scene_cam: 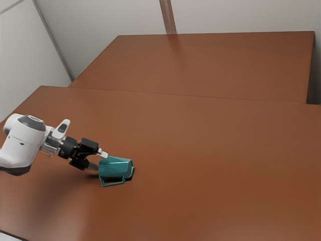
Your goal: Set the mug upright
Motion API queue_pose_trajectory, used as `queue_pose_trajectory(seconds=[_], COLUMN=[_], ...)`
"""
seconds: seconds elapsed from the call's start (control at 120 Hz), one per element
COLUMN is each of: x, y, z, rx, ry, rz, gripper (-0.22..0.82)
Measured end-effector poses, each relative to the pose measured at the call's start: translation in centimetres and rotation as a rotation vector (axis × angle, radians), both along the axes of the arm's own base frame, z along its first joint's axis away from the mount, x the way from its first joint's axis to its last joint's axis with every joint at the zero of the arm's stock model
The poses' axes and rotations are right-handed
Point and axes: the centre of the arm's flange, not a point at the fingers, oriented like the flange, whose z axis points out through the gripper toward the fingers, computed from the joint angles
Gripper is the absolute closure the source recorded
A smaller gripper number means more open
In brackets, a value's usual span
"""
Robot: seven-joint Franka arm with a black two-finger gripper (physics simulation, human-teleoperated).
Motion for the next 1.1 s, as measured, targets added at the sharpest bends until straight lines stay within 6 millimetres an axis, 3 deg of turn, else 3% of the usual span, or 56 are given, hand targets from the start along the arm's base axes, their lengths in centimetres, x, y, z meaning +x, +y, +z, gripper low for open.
queue_pose_trajectory(seconds=[0.492, 0.858, 1.1], x=[1.0, 1.5, 1.4], y=[-3.0, -4.4, -4.0], z=[-0.7, -0.5, 0.0], rx=[-0.011, -0.009, -0.003], ry=[-0.030, -0.051, -0.066], rz=[-0.066, -0.098, -0.090], gripper=[0.04, 0.40, 0.61])
